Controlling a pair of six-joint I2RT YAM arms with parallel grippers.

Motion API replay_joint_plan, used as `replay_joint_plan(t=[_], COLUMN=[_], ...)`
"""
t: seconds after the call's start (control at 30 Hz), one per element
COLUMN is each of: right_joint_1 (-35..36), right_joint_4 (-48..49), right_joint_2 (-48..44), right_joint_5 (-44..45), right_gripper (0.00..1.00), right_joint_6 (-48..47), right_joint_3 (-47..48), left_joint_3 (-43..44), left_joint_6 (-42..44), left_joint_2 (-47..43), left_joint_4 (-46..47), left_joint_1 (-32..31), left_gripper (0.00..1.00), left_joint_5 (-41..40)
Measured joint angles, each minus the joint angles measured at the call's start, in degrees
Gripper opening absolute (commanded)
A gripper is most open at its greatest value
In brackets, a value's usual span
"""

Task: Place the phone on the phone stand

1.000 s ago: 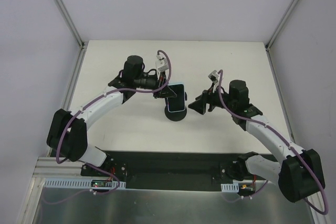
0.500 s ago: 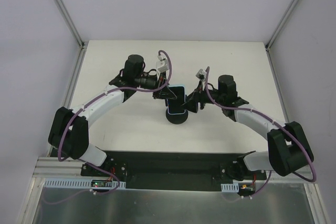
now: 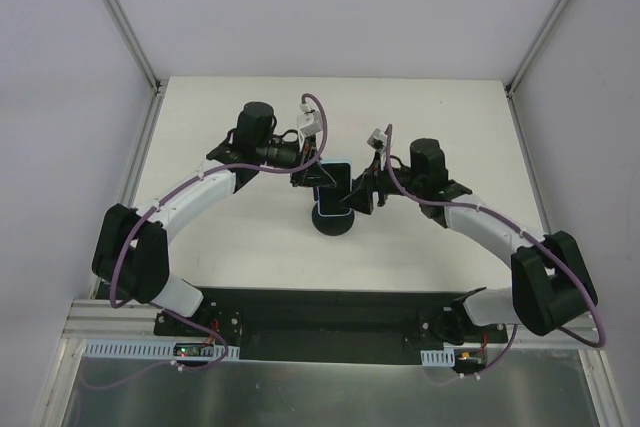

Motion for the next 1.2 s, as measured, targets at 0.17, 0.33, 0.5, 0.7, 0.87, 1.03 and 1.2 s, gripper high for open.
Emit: replay_joint_plan(t=[0.17,0.33,0.5,0.7,0.87,1.03,1.2], right_joint_1=[-0.4,-1.5,0.4,1.1,1.0,0.9,0.9], right_joint_4=[-6.8,-8.9,-9.7,-9.8,-9.9,-10.9,-10.7], right_joint_2=[-4.5,-4.6,-3.6,-1.3,-0.5,0.0,0.4], right_joint_5=[2.6,1.3,-1.0,-1.8,-2.1,-3.0,-4.3], right_gripper=[0.77,0.71,0.66,0.59,0.48,0.32,0.06], right_joint_6=[-4.9,-7.4,-8.7,-9.2,-9.2,-8.4,-7.5], right_joint_3=[2.9,5.9,5.9,6.0,6.7,7.8,7.5], left_joint_3=[0.0,0.4,0.6,1.2,1.6,1.6,1.4], left_joint_6=[0.4,0.5,0.4,0.1,-0.1,0.6,3.4], left_joint_2=[0.1,0.9,1.2,1.6,1.6,1.2,0.7], left_joint_4=[-0.3,-0.4,-0.5,-0.9,-1.0,-0.9,-1.0], left_joint_1=[-0.1,-0.1,-0.1,-0.1,-0.1,-0.1,-0.9], left_gripper=[0.00,0.00,0.00,0.00,0.00,0.00,0.00], left_joint_5=[1.0,3.2,4.7,5.0,3.7,1.6,0.0])
